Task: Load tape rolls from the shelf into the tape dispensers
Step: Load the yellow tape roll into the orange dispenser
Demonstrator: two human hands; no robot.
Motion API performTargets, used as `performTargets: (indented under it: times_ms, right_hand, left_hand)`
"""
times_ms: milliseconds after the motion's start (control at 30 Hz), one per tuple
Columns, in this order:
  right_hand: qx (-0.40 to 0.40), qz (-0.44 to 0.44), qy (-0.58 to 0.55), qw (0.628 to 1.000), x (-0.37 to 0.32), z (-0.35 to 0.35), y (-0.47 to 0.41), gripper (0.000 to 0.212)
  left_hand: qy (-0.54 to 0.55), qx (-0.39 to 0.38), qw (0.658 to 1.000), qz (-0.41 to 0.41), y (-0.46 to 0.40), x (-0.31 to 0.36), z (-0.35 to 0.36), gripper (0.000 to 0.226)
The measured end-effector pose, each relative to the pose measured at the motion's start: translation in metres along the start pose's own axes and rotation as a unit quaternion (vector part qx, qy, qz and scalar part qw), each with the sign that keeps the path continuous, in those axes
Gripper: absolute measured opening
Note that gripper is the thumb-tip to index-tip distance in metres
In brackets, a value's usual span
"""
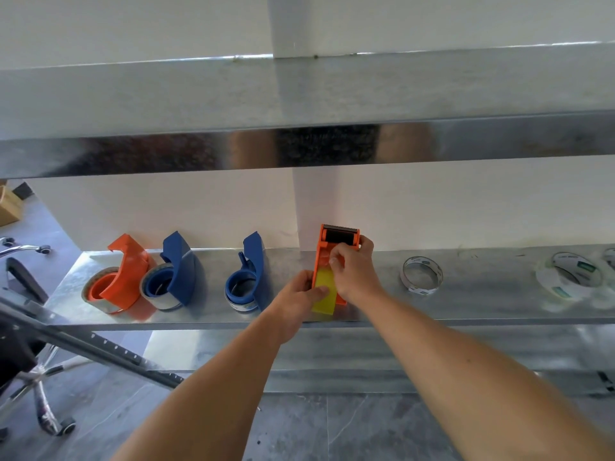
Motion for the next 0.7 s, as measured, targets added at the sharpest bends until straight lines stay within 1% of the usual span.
performTargets:
  times_ms: [167,233,300,400,467,533,667,700]
  right_hand:
    - [0.000,0.021,-0.008,1.000,0.003,0.003,0.001,0.014]
    - [-0.018,0.020,-0.013,1.000,0.003,0.002,0.001,0.013]
    - [-0.048,0.015,-0.002,0.999,0.000,0.001,0.001,0.007]
    - [-0.086,0.002,0.013,0.996,-0.003,-0.001,0.000,0.004]
    - [-0.097,-0.006,0.024,0.995,-0.004,-0.002,0.001,0.002]
    - [-0.096,-0.012,0.022,0.995,-0.005,-0.005,0.000,0.004]
    - [-0.072,-0.017,0.011,0.997,-0.010,-0.007,0.001,0.004]
    - [-0.065,-0.017,0.012,0.998,-0.012,-0.007,0.001,0.005]
  left_hand:
    - [-0.027,0.000,1.000,-0.009,0.003,0.000,-0.003,0.023]
    - [-0.043,0.005,0.999,-0.017,0.002,0.000,-0.008,0.021]
    - [-0.051,0.009,0.998,-0.022,0.001,-0.001,-0.010,0.020]
    - [-0.037,0.011,0.999,-0.020,0.003,-0.001,-0.010,0.020]
    - [-0.031,0.012,0.999,-0.019,0.004,-0.002,-0.010,0.023]
    - [-0.031,0.018,0.999,-0.018,0.004,-0.002,-0.011,0.024]
    - [-0.003,0.042,0.999,-0.017,0.001,0.003,-0.014,0.014]
    - [-0.001,0.048,0.999,-0.014,0.001,0.005,-0.015,0.016]
Point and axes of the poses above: each hand's wrist, its own y-axis away from the middle knuckle, its own z-axis out of the palm, x = y × z, the point moved 7 cm from there along -y, towards the middle knuckle, and after that the axes turned 3 degrees about -x, right-handed, at the moved point
